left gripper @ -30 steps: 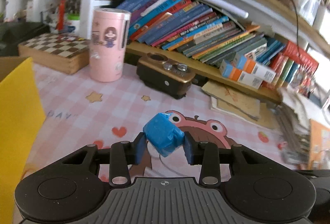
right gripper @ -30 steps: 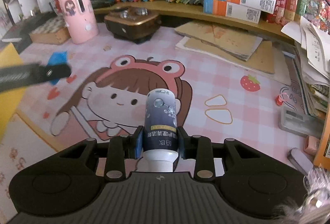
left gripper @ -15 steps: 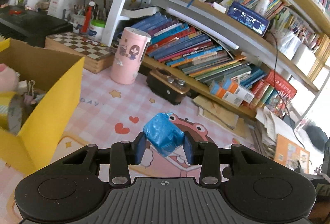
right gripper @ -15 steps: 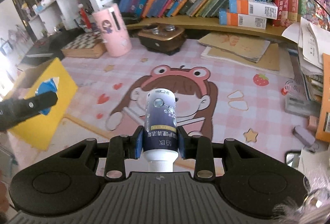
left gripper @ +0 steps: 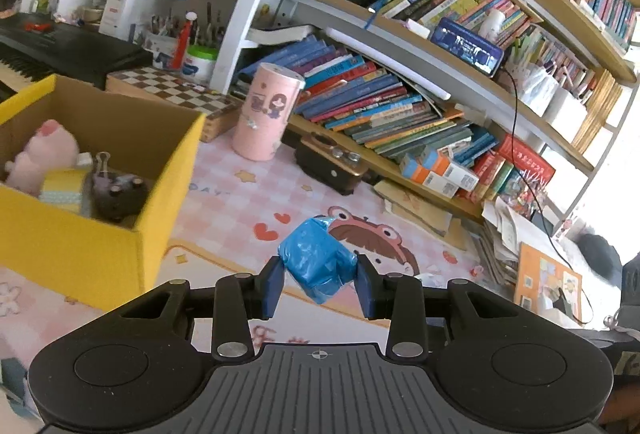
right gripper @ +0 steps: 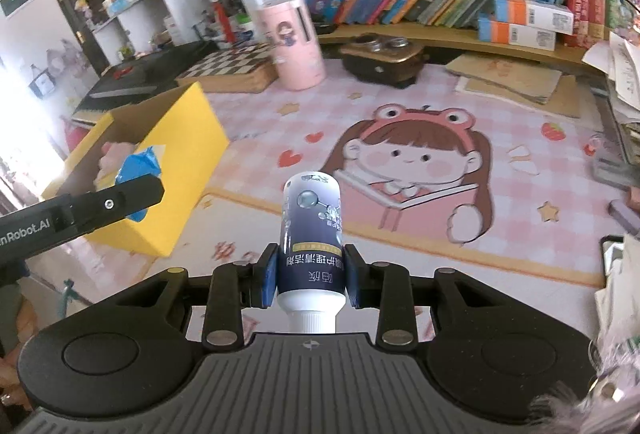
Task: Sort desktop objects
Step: 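Carry the blue item and spray bottle with both grippers toward the yellow box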
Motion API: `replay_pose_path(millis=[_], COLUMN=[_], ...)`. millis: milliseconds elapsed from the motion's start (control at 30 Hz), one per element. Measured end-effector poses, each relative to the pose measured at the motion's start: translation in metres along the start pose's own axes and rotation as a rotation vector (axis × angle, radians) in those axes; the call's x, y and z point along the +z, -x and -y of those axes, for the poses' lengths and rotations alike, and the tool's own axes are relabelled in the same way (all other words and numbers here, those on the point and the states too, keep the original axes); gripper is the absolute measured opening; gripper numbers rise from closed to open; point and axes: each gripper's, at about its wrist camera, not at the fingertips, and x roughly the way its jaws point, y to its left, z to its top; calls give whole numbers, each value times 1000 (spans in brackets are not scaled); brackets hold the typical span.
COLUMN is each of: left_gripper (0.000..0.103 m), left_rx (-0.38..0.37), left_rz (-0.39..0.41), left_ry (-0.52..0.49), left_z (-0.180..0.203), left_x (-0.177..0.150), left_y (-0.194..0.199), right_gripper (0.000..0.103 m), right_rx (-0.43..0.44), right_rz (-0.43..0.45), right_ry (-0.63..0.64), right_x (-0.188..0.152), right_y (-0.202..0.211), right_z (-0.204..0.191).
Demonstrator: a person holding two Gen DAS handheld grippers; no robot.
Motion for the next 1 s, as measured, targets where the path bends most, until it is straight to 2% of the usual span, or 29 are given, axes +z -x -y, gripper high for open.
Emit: replay_pose_path(millis=[533,733,1000], left_gripper=[36,36,35], left_rx=[8,28,32], left_rz=[-27,-36,-70], left_ry=[51,90,95], left_z=[-86,-122,-155], left_x=[-20,-33,-50], left_y=[78,110,148], right_gripper=[31,31,31], right_rx=[4,10,22], right_rz=[-30,-78,-104], right_ry=[40,66,52], right_x=[-46,-76,-115], right_y=[0,-3,1], right_z=[-109,-153,-199])
